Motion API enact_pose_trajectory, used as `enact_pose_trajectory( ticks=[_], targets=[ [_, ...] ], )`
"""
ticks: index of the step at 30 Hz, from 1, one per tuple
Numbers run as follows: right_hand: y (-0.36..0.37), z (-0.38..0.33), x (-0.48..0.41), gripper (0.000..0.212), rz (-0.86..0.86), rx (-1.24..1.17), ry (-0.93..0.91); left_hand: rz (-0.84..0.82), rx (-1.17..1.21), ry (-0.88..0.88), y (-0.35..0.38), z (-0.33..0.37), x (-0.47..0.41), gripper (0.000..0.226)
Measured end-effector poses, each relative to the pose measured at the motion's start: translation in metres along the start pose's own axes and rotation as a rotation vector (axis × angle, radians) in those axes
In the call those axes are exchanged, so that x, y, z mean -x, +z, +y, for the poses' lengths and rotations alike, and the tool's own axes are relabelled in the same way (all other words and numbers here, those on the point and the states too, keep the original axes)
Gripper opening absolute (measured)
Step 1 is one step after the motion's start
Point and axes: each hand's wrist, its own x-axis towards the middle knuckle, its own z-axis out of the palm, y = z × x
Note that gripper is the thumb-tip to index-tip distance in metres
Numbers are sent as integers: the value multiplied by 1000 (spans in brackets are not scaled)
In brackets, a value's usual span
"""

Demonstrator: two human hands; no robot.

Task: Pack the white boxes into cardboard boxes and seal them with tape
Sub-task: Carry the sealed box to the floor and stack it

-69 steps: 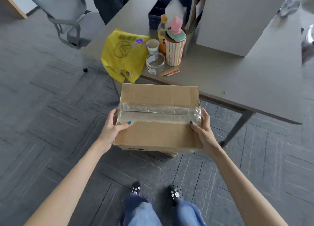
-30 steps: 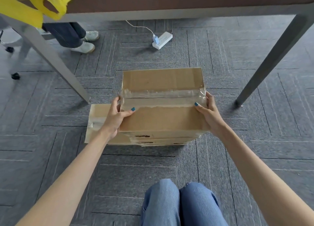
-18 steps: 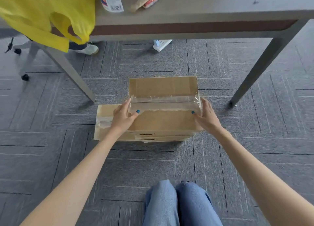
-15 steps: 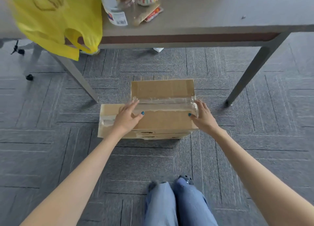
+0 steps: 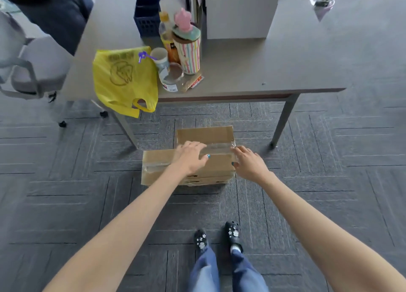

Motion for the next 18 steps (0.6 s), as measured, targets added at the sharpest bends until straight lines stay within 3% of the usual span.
enact_pose_trajectory(
  ticks=[9, 18],
  targets=[
    [-48, 10, 57, 45, 75, 40, 43, 44, -135, 144, -44, 71, 10, 45],
    [-110, 90, 94, 43, 178, -19, 120, 96, -204, 244, -64, 179, -13, 42]
  ],
)
